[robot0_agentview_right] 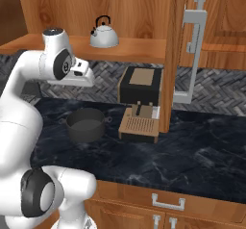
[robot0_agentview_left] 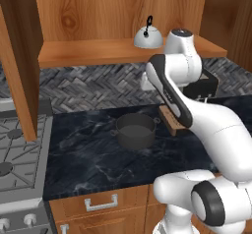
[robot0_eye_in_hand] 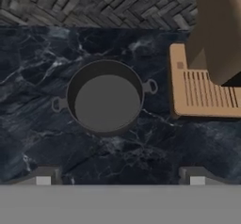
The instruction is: Pick the kettle from the cabinet and place it on a stove burner. Then pick the pot from the counter and place it on another stove burner. Finally, turn both burners on.
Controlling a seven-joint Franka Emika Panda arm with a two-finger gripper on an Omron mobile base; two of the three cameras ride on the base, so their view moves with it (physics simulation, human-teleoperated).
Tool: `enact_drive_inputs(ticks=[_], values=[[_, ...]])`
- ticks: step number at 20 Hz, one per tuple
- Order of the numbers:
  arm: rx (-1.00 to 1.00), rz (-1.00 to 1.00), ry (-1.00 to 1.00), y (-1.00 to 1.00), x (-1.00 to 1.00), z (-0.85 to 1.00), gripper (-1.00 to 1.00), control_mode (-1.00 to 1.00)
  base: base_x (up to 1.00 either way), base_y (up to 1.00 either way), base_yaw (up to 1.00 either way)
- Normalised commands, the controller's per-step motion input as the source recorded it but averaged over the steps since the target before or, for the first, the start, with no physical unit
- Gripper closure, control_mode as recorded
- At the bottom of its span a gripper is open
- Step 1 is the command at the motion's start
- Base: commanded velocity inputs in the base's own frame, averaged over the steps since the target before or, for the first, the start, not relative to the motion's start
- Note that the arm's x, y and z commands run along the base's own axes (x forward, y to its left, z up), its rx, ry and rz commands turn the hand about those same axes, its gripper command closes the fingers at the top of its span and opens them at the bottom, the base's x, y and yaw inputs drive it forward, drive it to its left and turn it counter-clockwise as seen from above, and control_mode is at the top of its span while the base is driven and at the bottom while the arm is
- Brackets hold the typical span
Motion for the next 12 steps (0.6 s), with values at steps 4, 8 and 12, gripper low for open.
enact_drive_inputs(ticks=[4, 8, 12], values=[[-0.04, -0.05, -0.13, 0.14, 0.00, 0.20, -1.00, -1.00, 0.00, 0.00, 0.00], [-0.03, -0.05, -0.14, 0.08, 0.00, 0.22, -1.00, -1.00, 0.00, 0.00, 0.00], [-0.02, -0.05, -0.12, 0.03, 0.00, 0.23, -1.00, -1.00, 0.00, 0.00, 0.00]])
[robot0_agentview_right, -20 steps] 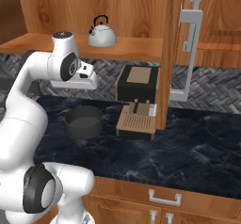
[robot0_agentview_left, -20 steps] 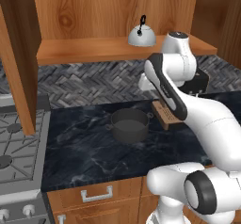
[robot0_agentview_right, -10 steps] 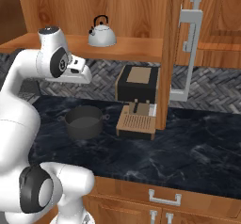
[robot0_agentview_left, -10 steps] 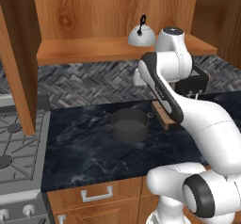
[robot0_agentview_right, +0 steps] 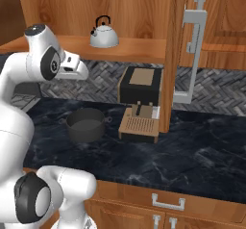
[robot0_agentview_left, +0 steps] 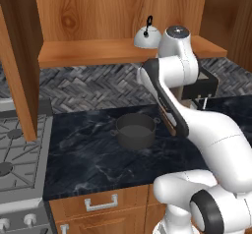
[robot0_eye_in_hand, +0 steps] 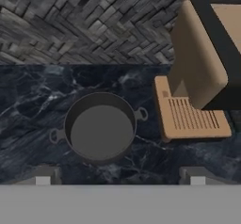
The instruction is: Pick the kettle from the cabinet and place it on a stove burner. Then pick the pot from the counter and place it on another stove burner. Finally, turn both burners on.
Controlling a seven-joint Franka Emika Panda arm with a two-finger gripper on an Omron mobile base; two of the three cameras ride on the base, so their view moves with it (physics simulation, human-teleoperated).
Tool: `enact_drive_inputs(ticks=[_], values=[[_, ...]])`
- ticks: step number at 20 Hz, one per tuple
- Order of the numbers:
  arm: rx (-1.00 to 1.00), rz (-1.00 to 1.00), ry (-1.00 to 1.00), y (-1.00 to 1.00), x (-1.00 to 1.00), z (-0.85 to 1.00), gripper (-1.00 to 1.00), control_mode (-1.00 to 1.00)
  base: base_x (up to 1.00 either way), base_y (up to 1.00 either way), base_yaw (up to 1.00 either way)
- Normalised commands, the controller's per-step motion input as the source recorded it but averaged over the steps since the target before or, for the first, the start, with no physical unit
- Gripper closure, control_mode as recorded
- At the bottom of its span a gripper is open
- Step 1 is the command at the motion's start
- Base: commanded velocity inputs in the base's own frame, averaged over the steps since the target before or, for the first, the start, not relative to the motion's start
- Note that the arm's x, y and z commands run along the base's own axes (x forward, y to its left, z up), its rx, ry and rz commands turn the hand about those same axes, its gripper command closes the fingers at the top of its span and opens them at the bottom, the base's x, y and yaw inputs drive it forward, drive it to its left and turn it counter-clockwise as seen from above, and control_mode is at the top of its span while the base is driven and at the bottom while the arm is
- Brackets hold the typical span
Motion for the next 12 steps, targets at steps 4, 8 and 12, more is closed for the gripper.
enact_drive_inputs(ticks=[4, 8, 12], values=[[-0.01, -0.05, -0.11, 0.00, 0.00, 0.27, -1.00, -1.00, 0.00, 0.00, 0.00], [-0.02, -0.05, -0.12, 0.01, 0.00, 0.28, -1.00, -1.00, 0.00, 0.00, 0.00], [-0.02, -0.05, -0.11, 0.02, 0.00, 0.31, -1.00, -1.00, 0.00, 0.00, 0.00]])
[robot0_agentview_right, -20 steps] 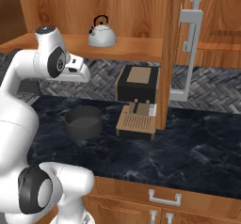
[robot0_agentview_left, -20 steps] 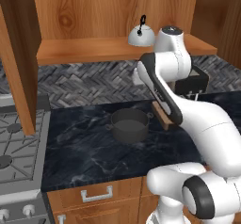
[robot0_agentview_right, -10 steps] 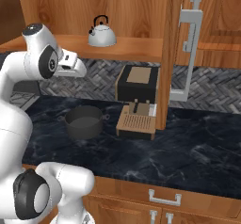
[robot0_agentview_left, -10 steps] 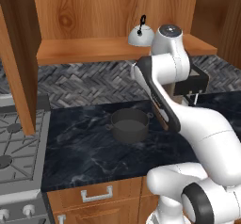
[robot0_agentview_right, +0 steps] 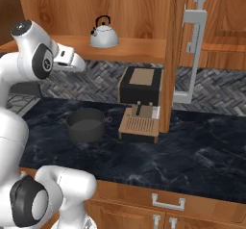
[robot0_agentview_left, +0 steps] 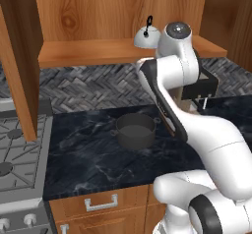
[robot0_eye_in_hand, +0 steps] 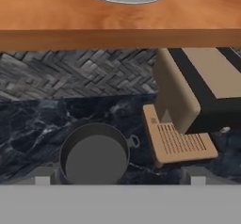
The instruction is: Pick the kettle from the cabinet and place it on a stove burner. Then pick the pot from the counter and place it on another stove burner. Finally, turn both burners on.
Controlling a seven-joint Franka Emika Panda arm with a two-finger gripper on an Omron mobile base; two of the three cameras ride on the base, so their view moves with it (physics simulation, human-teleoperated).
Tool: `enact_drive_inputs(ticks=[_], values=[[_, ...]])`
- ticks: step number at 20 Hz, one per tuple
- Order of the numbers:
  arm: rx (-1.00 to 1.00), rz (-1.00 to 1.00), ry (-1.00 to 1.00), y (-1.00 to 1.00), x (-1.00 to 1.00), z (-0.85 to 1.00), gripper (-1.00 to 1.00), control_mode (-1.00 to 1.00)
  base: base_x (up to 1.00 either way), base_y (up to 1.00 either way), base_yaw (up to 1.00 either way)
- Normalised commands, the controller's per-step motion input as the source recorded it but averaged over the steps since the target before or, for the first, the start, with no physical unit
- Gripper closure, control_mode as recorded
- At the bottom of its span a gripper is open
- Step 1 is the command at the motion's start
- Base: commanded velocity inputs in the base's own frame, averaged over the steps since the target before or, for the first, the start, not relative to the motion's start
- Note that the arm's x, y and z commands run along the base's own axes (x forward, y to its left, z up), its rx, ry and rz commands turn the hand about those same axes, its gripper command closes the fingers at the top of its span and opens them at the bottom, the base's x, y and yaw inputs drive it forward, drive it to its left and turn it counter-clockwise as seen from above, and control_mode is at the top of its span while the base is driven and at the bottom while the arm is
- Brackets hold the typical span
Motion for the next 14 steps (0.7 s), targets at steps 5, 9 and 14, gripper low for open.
enact_drive_inputs(ticks=[5, 9, 14], values=[[0.00, -0.05, -0.12, 0.02, 0.00, 0.26, -1.00, -1.00, 0.00, 0.00, 0.00], [0.00, -0.04, -0.15, 0.02, 0.00, 0.25, -1.00, -1.00, 0.00, 0.00, 0.00], [-0.01, -0.02, -0.19, 0.02, 0.00, 0.25, -1.00, -1.00, 0.00, 0.00, 0.00]])
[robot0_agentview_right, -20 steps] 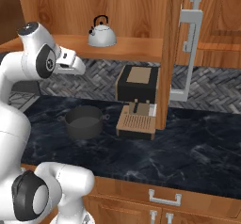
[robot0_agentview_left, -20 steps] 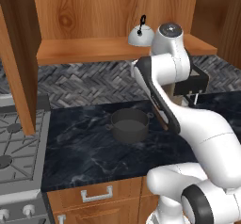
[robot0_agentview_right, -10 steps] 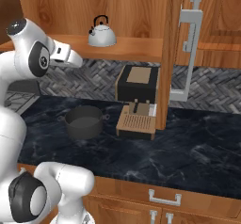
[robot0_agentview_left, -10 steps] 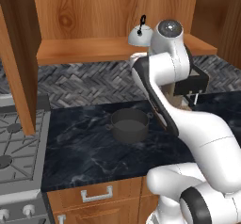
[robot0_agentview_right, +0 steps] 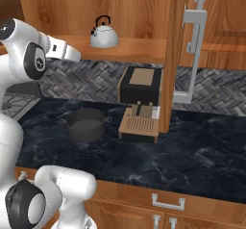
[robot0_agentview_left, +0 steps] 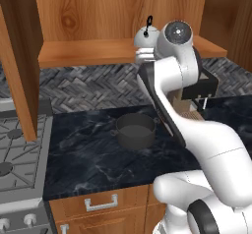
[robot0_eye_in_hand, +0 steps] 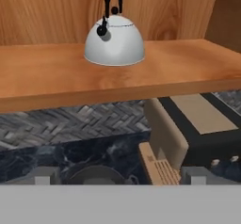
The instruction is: Pick the kettle from the cabinet and place it on a stove burner. Then pick the pot from the counter and place it on another stove burner. Finally, turn both burners on.
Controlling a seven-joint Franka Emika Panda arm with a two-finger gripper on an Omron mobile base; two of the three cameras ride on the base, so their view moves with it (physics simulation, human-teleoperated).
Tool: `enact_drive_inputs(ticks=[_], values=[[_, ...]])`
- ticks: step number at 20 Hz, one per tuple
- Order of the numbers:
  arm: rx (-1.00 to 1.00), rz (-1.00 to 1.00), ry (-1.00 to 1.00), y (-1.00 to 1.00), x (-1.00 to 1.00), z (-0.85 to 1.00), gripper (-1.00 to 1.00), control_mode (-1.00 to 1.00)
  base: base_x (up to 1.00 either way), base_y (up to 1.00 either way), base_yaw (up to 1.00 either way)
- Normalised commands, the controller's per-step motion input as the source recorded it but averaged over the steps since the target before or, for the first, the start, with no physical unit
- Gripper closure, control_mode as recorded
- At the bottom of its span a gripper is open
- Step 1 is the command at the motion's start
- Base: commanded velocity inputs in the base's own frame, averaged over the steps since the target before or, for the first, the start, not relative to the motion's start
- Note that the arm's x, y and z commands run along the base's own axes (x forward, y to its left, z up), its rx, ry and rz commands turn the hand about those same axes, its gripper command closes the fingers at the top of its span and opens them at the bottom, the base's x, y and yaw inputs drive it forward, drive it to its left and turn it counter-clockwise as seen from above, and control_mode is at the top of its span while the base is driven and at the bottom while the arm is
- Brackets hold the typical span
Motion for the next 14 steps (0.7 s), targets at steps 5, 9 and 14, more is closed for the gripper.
enact_drive_inputs(ticks=[5, 9, 14], values=[[-0.02, -0.02, -0.18, 0.01, 0.00, 0.26, -1.00, -1.00, 0.00, 0.00, 0.00], [0.00, -0.03, -0.11, 0.00, 0.01, 0.34, -1.00, -1.00, 0.00, 0.00, 0.00], [0.00, -0.03, -0.10, 0.00, 0.00, 0.34, -1.00, -1.00, 0.00, 0.00, 0.00]])
